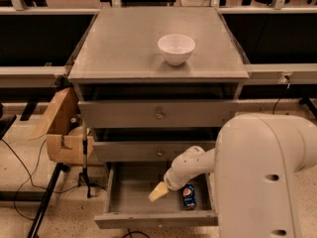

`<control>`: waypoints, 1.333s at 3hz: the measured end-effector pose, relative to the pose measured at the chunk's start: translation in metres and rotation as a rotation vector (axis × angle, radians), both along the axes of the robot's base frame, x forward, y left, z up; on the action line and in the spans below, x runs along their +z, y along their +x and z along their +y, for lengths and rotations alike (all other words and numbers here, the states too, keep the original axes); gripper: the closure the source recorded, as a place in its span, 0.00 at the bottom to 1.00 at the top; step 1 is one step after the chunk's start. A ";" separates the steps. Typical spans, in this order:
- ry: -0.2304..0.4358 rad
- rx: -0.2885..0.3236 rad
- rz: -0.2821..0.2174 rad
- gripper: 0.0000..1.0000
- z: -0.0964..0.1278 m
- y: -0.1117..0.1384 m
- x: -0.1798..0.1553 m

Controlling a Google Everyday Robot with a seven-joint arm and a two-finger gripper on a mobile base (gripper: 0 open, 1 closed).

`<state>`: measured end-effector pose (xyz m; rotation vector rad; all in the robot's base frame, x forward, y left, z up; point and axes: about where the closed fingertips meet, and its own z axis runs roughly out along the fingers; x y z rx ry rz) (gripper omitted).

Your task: Pick pepsi can from bottom drawer and place on counter

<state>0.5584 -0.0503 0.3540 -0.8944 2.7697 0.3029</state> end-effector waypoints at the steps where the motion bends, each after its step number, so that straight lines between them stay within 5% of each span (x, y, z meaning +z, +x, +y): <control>1: -0.004 -0.071 0.037 0.00 -0.002 0.016 -0.036; 4: -0.094 -0.223 0.104 0.00 -0.042 0.025 -0.121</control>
Offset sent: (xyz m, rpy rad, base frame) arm 0.0415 -0.0218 -0.1113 -0.0732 0.0836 -0.1900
